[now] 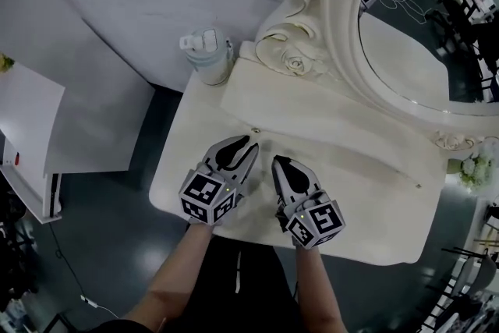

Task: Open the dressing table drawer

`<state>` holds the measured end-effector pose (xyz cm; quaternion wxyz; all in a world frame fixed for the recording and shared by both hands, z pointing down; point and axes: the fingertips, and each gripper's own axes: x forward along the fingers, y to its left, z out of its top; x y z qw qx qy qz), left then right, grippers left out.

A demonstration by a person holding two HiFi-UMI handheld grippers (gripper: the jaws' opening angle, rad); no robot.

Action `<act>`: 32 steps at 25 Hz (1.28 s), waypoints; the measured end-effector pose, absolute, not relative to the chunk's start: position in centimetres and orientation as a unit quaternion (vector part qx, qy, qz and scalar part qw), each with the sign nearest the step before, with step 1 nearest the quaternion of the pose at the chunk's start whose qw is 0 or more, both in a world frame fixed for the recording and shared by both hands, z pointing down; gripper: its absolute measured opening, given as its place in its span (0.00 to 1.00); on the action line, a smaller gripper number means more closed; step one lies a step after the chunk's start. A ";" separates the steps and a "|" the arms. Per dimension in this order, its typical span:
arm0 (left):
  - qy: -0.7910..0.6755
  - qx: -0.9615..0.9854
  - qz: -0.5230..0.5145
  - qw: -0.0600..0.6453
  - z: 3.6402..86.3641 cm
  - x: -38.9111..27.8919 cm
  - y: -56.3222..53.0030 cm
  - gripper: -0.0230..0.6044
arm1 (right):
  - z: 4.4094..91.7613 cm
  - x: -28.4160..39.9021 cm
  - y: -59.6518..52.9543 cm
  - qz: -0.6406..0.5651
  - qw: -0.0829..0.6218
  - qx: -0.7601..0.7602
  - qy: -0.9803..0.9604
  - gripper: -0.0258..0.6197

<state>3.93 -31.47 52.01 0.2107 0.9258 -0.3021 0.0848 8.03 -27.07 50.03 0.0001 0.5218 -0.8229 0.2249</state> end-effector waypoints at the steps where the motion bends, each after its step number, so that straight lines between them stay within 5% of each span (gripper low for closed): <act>1: -0.309 0.923 0.090 0.213 52.4 3.9 -31.7 0.20 | 50.3 8.1 -27.3 0.228 0.000 0.519 -0.824 0.05; 11: -0.352 0.900 0.152 0.209 54.8 4.7 -33.8 0.30 | 51.8 8.2 -28.6 0.241 0.014 0.502 -0.831 0.05; 32: -0.373 0.882 0.189 0.219 55.7 5.6 -34.3 0.22 | 52.1 10.0 -27.4 0.246 0.008 0.506 -0.826 0.05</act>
